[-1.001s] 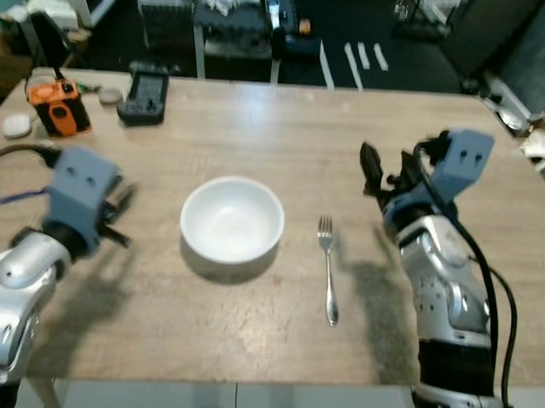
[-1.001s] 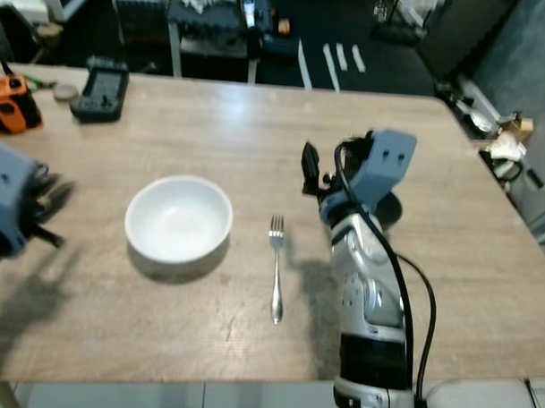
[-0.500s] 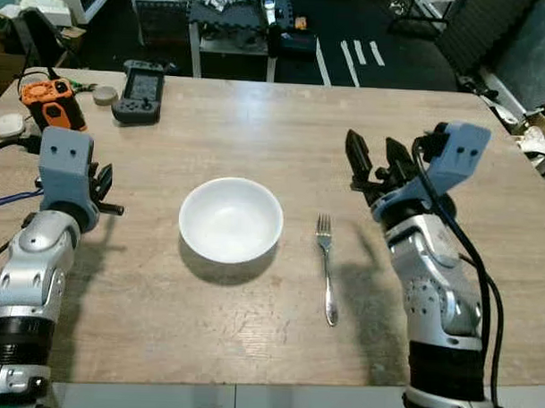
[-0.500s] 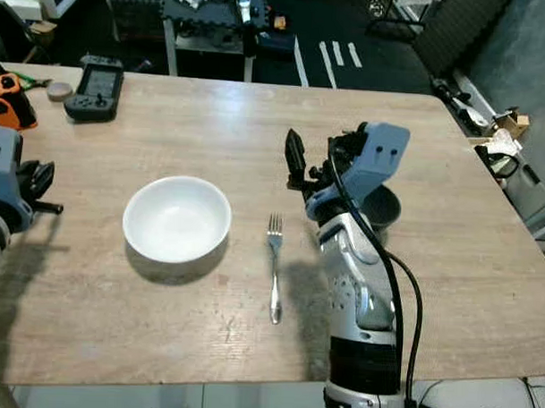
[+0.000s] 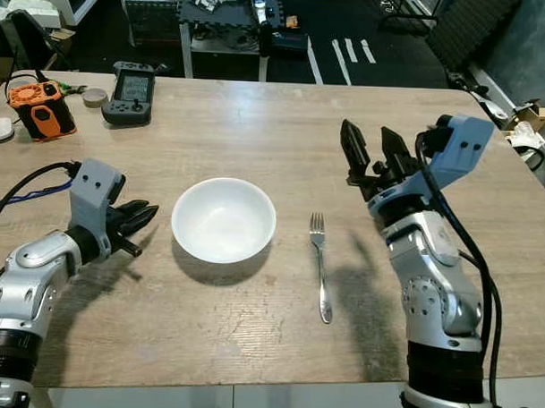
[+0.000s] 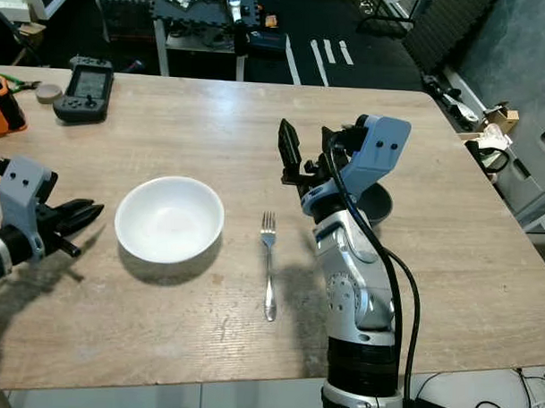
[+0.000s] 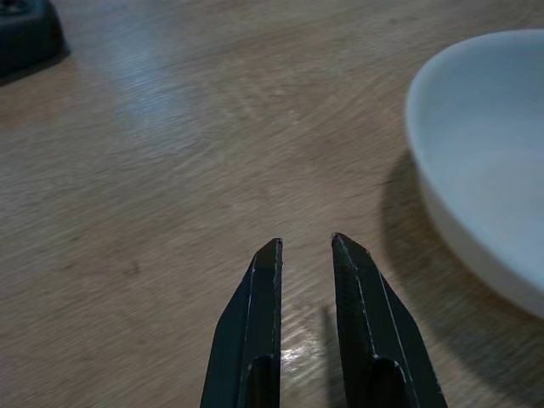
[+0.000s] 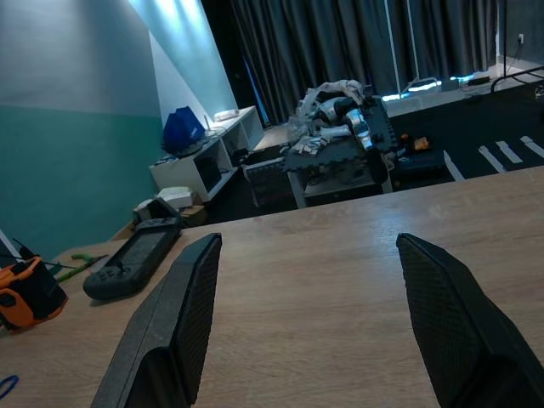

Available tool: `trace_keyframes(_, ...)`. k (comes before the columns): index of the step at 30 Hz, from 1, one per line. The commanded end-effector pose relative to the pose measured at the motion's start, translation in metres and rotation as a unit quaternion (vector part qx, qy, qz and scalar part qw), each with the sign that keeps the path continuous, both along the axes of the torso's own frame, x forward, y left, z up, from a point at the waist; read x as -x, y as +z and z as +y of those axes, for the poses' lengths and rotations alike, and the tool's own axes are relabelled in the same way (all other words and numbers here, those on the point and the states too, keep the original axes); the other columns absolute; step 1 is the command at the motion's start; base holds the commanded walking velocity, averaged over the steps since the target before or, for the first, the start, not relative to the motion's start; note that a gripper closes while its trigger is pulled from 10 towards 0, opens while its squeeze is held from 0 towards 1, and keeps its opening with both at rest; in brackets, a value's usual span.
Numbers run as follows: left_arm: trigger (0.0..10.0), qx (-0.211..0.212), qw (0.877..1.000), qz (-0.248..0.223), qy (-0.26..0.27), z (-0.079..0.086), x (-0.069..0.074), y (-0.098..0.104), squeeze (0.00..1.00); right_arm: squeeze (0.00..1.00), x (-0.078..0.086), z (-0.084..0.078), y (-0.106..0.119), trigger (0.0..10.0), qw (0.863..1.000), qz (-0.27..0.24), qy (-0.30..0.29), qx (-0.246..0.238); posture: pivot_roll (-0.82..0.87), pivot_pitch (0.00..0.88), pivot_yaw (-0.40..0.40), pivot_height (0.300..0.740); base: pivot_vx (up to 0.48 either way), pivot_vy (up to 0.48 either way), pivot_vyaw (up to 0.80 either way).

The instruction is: Setting the table

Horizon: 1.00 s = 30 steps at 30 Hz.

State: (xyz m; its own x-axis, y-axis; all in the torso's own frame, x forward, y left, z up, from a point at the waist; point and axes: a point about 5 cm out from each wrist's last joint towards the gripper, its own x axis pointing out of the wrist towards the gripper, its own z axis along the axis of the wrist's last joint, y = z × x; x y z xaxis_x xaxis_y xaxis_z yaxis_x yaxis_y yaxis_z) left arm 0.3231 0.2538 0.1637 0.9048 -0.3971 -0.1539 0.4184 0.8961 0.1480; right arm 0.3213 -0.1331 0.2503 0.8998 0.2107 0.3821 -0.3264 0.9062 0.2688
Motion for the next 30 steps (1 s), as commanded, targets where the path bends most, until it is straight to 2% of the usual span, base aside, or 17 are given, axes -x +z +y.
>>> trace_keyframes(1,10.0,-0.010,1.000,0.006,0.006,0.007,0.001,-0.005,0.00,0.00,0.003,0.000,0.001,10.0,1.000,-0.002,0.003,-0.003,0.01,0.106,0.026,0.740,0.000,0.000,0.00)
trace_keyframes(10,10.0,0.005,1.000,-0.009,-0.003,-0.007,-0.010,-0.004,0.00,0.00,0.003,0.002,0.000,10.0,1.000,-0.001,0.007,-0.003,0.01,0.106,0.023,0.740,0.000,0.000,0.00)
trace_keyframes(15,10.0,0.018,0.999,-0.014,-0.048,-0.027,-0.018,-0.002,0.00,0.00,0.003,0.001,0.001,10.0,1.000,-0.002,0.008,-0.002,0.00,0.109,0.023,0.740,0.000,0.000,0.00)
trace_keyframes(21,10.0,0.022,0.995,-0.010,-0.094,-0.045,-0.020,-0.004,0.00,0.00,0.005,0.003,0.001,10.0,1.000,-0.002,0.015,0.000,0.00,0.109,0.026,0.740,0.000,0.000,0.00)
trace_keyframes(22,10.0,0.023,0.993,-0.010,-0.116,-0.057,-0.020,-0.005,0.00,0.00,0.006,0.005,0.000,10.0,1.000,-0.001,0.021,0.003,0.00,0.109,0.026,0.740,0.000,0.000,0.00)
trace_keyframes(23,10.0,0.023,0.993,-0.010,-0.116,-0.057,-0.020,-0.005,0.00,0.00,0.006,0.005,0.000,10.0,1.000,-0.001,0.021,0.003,0.00,0.109,0.026,0.740,0.000,0.000,0.00)
trace_keyframes(26,10.0,0.026,0.989,-0.010,-0.148,-0.075,-0.017,-0.008,0.00,0.00,0.008,0.007,-0.001,10.0,1.000,-0.001,0.027,0.005,-0.01,0.108,0.031,0.740,0.000,0.000,0.00)
trace_keyframes(30,10.0,0.027,0.986,-0.010,-0.161,-0.081,-0.012,-0.009,0.00,0.00,0.008,0.007,-0.002,10.0,1.000,0.001,0.028,0.007,-0.01,0.109,0.038,0.740,0.000,0.000,0.00)
